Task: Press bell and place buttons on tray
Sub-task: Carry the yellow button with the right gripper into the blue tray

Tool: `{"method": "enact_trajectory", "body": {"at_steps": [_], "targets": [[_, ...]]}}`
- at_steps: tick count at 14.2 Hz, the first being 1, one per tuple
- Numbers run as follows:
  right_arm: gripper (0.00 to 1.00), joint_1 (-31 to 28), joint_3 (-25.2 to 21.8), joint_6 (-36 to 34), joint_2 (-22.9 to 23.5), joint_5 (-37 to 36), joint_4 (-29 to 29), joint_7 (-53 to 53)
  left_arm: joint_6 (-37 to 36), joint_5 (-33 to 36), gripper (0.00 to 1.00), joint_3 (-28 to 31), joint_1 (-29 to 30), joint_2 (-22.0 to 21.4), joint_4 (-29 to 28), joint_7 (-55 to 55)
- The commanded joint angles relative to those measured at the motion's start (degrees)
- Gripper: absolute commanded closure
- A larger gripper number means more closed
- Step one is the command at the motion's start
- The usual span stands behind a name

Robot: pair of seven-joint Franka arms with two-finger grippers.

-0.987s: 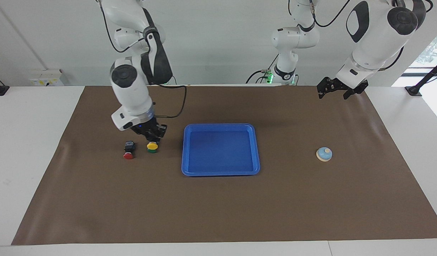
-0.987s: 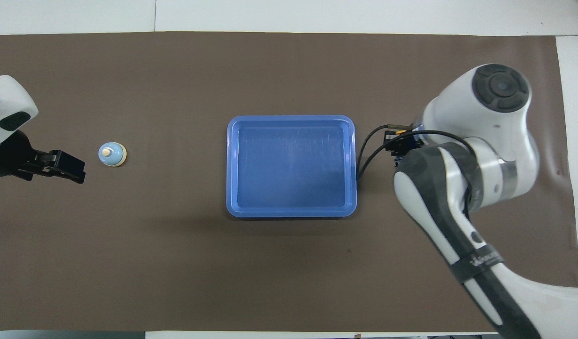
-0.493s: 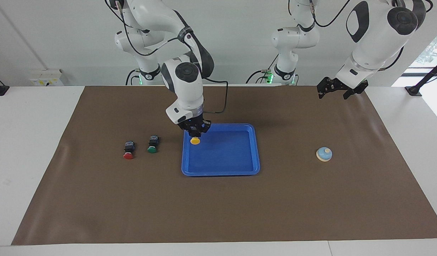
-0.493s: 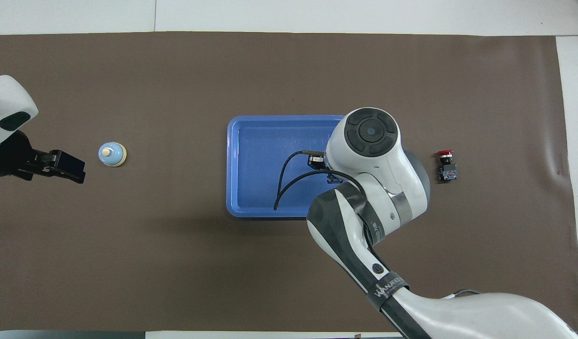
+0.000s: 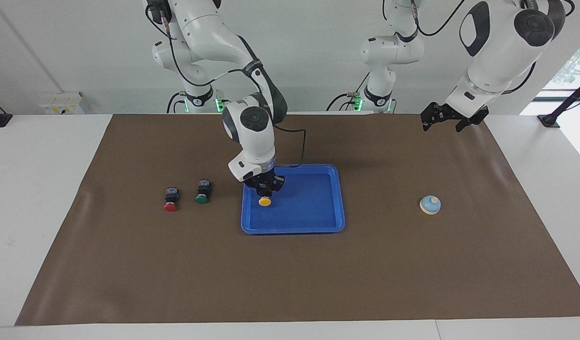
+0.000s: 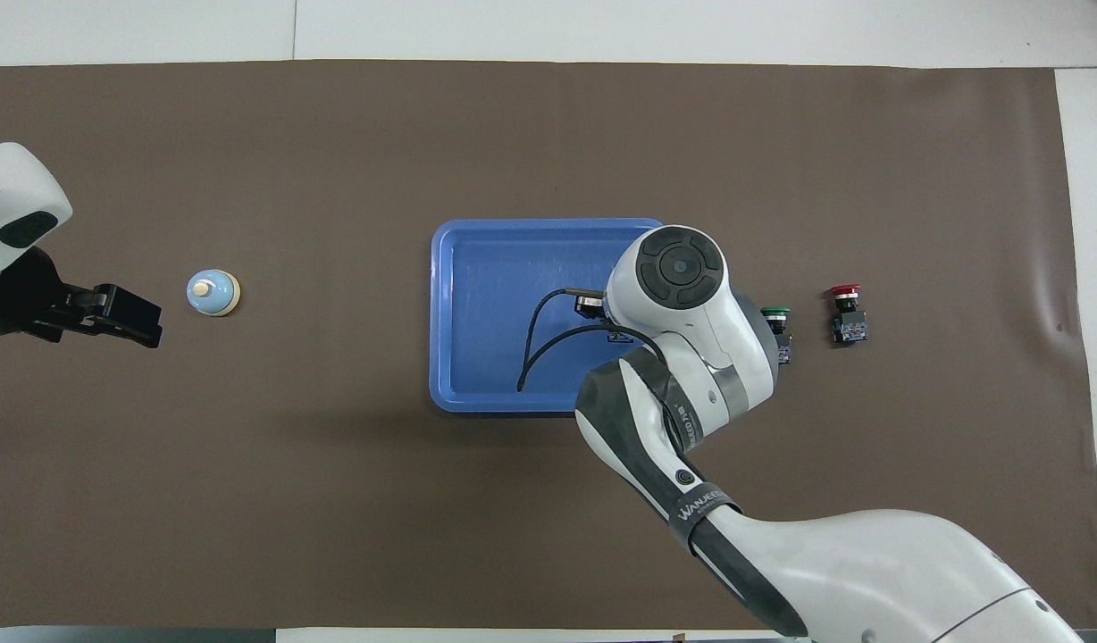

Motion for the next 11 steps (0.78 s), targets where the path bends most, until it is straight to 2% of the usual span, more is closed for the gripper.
{"method": "enact_trajectory", "body": {"at_steps": [1,3,6,11], "targets": [[0.0,-1.0,0.0,-5.6,-0.8,1.3,3.1,-0.2,-0.6,0.5,0.0,0.1,0.0,-0.4,0.5,-0.6],[0.0,-3.0,-0.5,-11.5,-2.9,1.2,5.6,-3.9,-0.6,0.5,0.0,0.1,0.0,-0.4,0.5,-0.6],[0.0,-9.8,-0.5,-14.9,-8.1,1.1,2.3,-15.7,-0.7,0.5,0.0,0.1,0.0,-0.4,0.5,-0.6],[0.0,-22.2,-0.6,-10.4,-10.3,0.5,-4.6,-28.5,-0.6,0.5,0.0,0.1,0.0,-0.4,0.5,-0.6]]}}
